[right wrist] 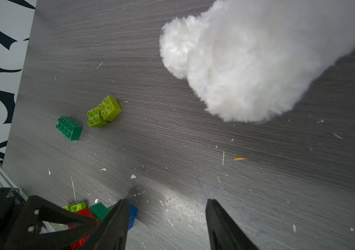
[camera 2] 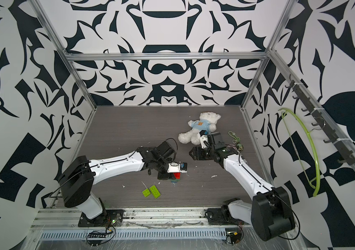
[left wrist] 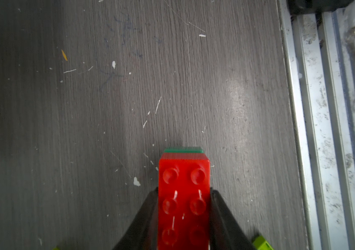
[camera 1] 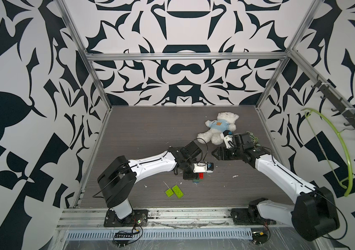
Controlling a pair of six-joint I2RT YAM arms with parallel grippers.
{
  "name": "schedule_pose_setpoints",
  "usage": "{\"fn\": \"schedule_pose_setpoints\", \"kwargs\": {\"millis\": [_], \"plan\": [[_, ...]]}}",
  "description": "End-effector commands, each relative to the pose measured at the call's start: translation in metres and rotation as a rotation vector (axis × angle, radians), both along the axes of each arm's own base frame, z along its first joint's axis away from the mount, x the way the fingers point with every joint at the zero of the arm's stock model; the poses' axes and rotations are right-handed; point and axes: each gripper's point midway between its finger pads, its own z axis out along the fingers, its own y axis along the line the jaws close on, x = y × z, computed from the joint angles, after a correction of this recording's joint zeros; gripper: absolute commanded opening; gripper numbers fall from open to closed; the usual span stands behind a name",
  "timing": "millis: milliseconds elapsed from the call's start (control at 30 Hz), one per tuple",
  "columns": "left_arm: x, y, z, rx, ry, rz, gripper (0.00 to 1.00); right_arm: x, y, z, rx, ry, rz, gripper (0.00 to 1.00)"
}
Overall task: Assemble a carrot with lego
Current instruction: Assemble the lego brick with the lego brick.
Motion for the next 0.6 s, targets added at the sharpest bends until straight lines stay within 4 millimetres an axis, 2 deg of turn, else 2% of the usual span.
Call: {"fn": "schedule_pose_setpoints", "kwargs": {"millis": [0, 567], "plan": [[0.0002, 0.0013, -0.006, 0.007, 0.012, -0.002, 0.28, 0.0045, 0.0014, 0.0063, 0.012, -0.027, 0.003, 0.61], [0.0033, -0.0003, -0.0106, 0.097, 0.068, 0.027, 0.28, 0.0041, 0.0012, 0.0057, 0.012, -0.027, 0.003, 0.61]]}}
